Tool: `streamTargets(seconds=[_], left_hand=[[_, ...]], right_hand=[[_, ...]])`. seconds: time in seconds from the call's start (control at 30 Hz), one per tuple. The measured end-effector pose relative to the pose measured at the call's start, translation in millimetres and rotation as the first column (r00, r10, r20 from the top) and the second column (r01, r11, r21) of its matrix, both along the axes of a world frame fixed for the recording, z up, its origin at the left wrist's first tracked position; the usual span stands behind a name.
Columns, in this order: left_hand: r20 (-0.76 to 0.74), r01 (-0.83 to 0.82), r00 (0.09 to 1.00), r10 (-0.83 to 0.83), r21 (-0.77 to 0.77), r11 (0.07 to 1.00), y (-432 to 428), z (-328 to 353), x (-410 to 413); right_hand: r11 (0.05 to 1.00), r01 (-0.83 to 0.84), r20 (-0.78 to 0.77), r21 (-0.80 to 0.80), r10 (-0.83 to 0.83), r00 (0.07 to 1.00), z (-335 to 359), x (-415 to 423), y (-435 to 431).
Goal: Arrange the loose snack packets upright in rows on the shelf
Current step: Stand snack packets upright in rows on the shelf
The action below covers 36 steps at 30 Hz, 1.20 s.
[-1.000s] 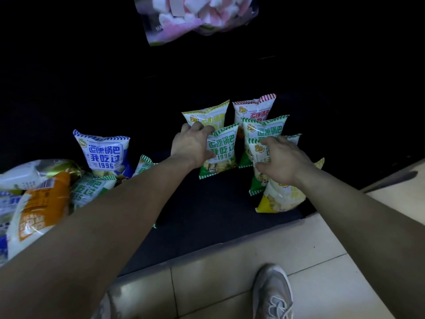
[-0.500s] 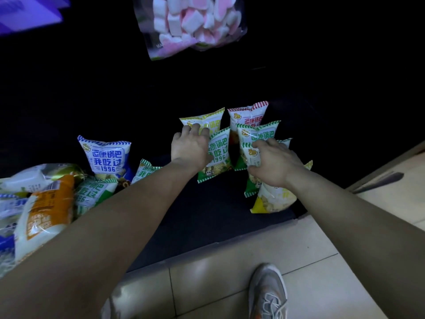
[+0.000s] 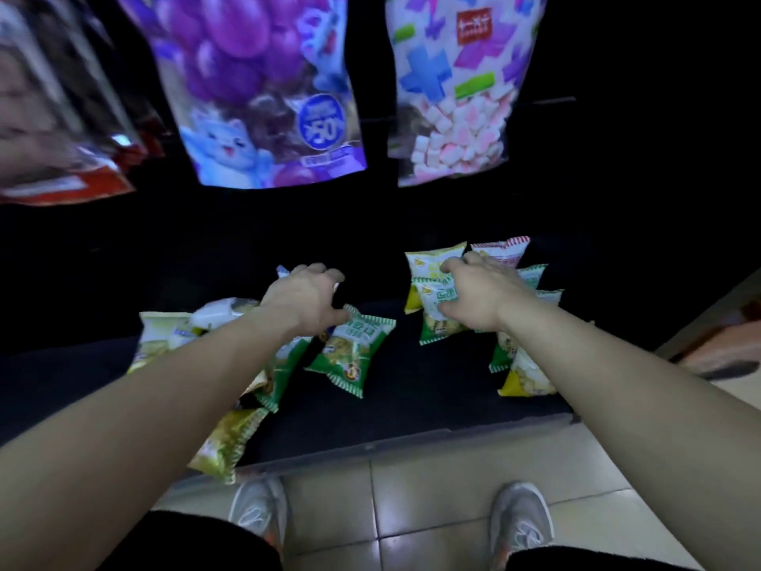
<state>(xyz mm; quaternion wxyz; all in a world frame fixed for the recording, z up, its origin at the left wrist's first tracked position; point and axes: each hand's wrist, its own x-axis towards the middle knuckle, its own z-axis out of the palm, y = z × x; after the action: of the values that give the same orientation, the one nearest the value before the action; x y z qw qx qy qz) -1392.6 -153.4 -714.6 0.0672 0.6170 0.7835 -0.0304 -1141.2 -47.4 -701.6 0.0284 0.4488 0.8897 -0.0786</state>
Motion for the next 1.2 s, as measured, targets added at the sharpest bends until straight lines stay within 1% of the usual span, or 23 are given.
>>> streamTargets(seconds=[0.1,0.23,0.37,0.47,0.57,0.63,0.73,0.83,0.9,0.97,1.03,1.2], left_hand=[[0.037,-0.050,0.998,0.051,-0.026,0.998,-35.6,-7.4,-22.3],[0.031,-0.085,0.995,0.091,-0.148,0.985,-72.6,-27.0,-51.1],[0.075,-0.093,0.991,0.107,-0.165,0.982,-85.4,-36.0,-76.4],[0.044,-0.087,0.995,0.095,-0.163,0.983,-84.8,-47.0,-93.8],[0.082,-0.111,0.988,0.128,-0.185,0.976,-77.1,-62.5,-107.4],[0.119,-0.123,0.982,0.149,-0.201,0.972,-71.1,-72.7,-112.4],[0.154,-0.123,0.975,0.163,-0.239,0.963,-66.1,-87.2,-114.3],[0.167,-0.124,0.971,0.172,-0.265,0.956,-64.4,-97.1,-114.3],[0.177,-0.119,0.969,0.169,-0.263,0.957,-63.4,-100.8,-114.3],[0.173,-0.108,0.973,0.153,-0.248,0.963,-63.7,-104.0,-113.4],[0.160,-0.095,0.978,0.133,-0.228,0.969,-64.4,-106.2,-112.8],[0.162,-0.094,0.978,0.131,-0.217,0.972,-60.5,-107.3,-113.4]], right_hand=[[0.999,-0.048,-0.004,-0.003,0.048,0.999,-4.6,-21.8,-17.3],[0.991,-0.115,0.027,-0.071,0.117,0.993,-31.6,-62.2,-43.9],[0.979,-0.107,0.096,-0.174,0.125,0.987,-77.8,-94.3,-55.6],[0.967,-0.072,0.110,-0.243,0.101,0.989,-117.0,-113.9,-51.4],[0.956,-0.012,0.098,-0.294,0.043,0.994,-153.2,-130.3,-39.3],[0.950,0.054,0.067,-0.306,-0.035,0.997,-174.3,-138.7,-30.1],[0.934,0.158,-0.021,-0.320,-0.174,0.985,-196.8,-150.3,-14.8],[0.878,0.226,-0.072,-0.422,-0.282,0.957,-211.6,-159.1,0.2],[0.812,0.255,-0.091,-0.524,-0.351,0.932,-219.3,-162.6,8.2],[0.756,0.275,-0.105,-0.594,-0.412,0.905,-224.7,-165.4,15.1],[0.731,0.280,-0.120,-0.622,-0.443,0.888,-225.3,-167.8,20.9],[0.797,0.172,-0.251,-0.579,-0.375,0.892,-223.6,-168.9,19.0]])
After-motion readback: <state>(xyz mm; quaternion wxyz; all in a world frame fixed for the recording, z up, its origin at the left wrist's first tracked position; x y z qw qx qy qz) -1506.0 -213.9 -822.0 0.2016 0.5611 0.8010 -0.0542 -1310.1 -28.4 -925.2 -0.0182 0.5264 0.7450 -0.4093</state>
